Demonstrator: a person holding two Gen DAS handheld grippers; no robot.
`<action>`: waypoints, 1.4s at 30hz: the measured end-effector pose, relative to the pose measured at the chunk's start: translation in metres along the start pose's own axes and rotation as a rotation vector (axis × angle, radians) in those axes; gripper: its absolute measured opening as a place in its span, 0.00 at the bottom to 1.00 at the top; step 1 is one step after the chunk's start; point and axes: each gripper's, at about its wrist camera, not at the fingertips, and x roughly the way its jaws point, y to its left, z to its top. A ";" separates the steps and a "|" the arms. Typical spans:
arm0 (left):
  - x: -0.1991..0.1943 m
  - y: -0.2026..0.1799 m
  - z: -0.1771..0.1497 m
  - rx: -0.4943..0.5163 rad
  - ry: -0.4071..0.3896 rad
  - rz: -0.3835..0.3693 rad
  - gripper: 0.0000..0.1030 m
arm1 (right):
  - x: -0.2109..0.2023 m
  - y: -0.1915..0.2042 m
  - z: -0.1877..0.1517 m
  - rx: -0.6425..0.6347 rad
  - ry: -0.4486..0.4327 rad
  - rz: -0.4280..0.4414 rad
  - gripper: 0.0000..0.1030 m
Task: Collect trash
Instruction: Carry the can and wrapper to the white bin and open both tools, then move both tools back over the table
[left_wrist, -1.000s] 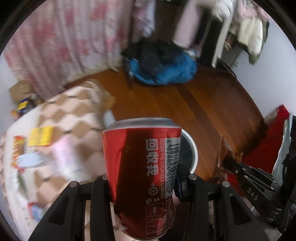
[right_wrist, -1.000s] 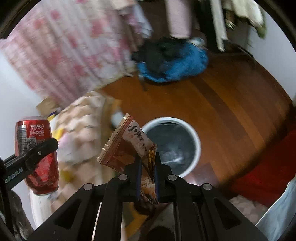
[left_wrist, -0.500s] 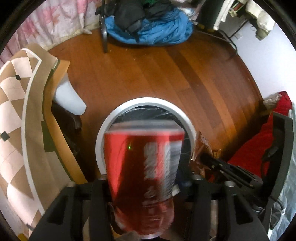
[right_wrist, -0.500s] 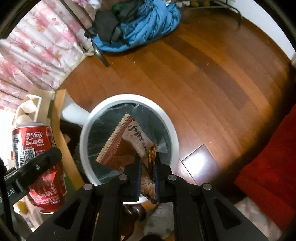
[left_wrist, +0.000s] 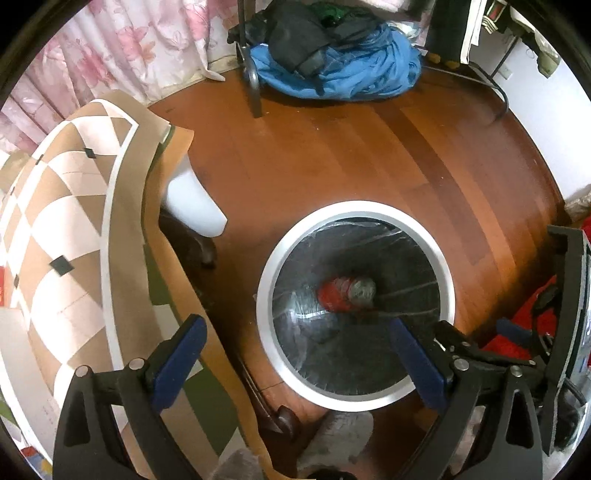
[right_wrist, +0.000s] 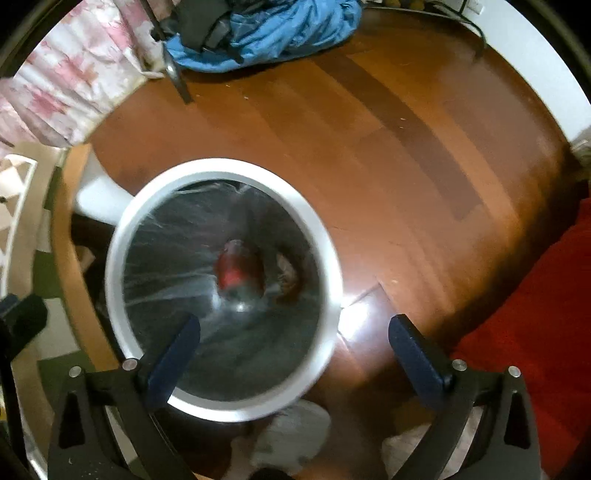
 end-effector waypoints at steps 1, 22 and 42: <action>0.000 0.000 0.000 0.000 -0.001 0.005 0.99 | -0.002 -0.001 -0.001 0.001 0.002 -0.006 1.00; -0.123 0.009 -0.042 -0.006 -0.152 0.045 0.99 | -0.139 -0.006 -0.048 -0.027 -0.101 -0.063 1.00; -0.280 0.149 -0.131 -0.295 -0.331 0.147 0.99 | -0.337 0.099 -0.128 -0.158 -0.307 0.198 1.00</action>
